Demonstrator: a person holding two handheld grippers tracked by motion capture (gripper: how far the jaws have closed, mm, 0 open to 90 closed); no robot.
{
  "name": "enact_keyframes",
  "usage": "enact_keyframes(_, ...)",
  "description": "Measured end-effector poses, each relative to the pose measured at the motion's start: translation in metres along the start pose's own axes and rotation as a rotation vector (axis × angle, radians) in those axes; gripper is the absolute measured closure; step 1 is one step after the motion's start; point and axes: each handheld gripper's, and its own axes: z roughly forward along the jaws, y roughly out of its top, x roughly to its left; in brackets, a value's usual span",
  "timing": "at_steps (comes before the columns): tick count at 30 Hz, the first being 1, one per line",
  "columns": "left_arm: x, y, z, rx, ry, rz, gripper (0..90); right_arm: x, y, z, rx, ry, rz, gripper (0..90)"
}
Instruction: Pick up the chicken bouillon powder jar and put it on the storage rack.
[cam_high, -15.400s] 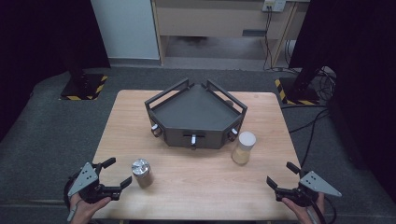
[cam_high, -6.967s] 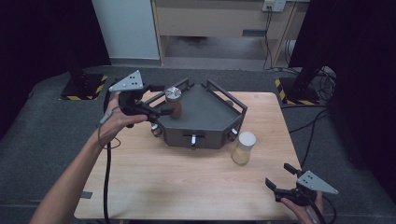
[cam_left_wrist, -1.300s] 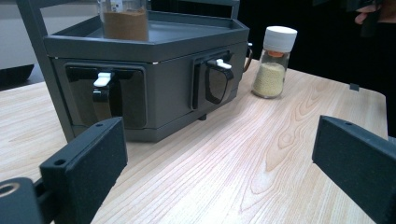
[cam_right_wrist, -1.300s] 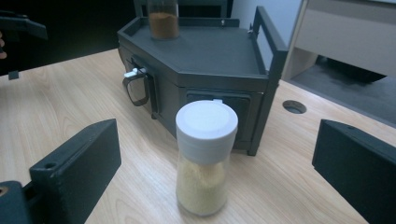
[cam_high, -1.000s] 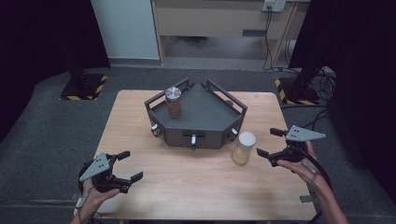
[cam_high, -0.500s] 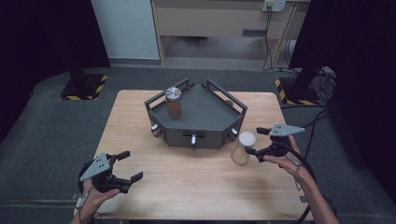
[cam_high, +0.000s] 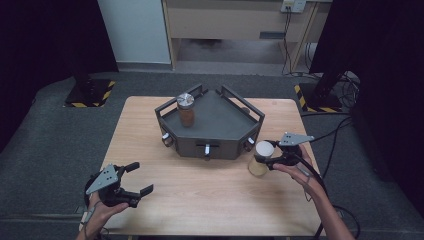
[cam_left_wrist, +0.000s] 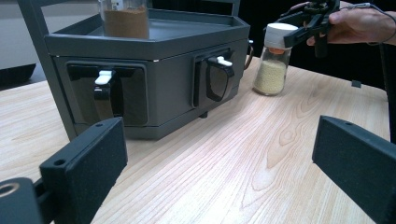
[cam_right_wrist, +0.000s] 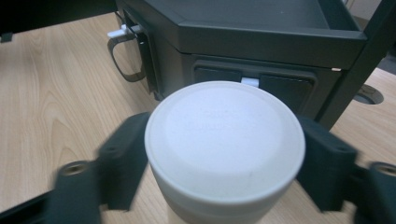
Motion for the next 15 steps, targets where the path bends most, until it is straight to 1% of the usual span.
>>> enact_keyframes(1,0.0000,0.0001,0.0001,0.001,-0.001,0.001,2.0,0.0003,0.0000,-0.0002,0.002,-0.003,-0.009,33.5)
enact_keyframes(4,0.0000,0.0002,0.0003,0.001,-0.001,0.001,2.0,0.0022,0.0002,-0.0007,0.002,-0.010,-0.016,33.8)
enact_keyframes(8,0.0000,0.0000,0.0001,0.000,0.000,0.000,2.0,0.0027,-0.0002,-0.0005,-0.003,-0.010,-0.018,34.0)
enact_keyframes(10,0.0001,0.0000,0.0001,0.000,0.000,0.000,2.0,0.0024,0.0015,-0.0013,0.003,-0.004,-0.026,34.1)
enact_keyframes(12,0.0004,0.0000,0.0001,0.001,0.000,-0.001,2.0,0.0021,0.0011,-0.0022,0.001,-0.004,-0.018,34.1)
enact_keyframes(13,0.0004,0.0001,0.0002,0.002,0.001,-0.001,2.0,0.0009,0.0019,-0.0031,0.002,0.000,-0.011,34.1)
enact_keyframes(15,0.0003,0.0000,0.0002,0.001,0.001,-0.001,2.0,-0.0014,0.0045,-0.0059,0.001,0.011,-0.011,34.1)
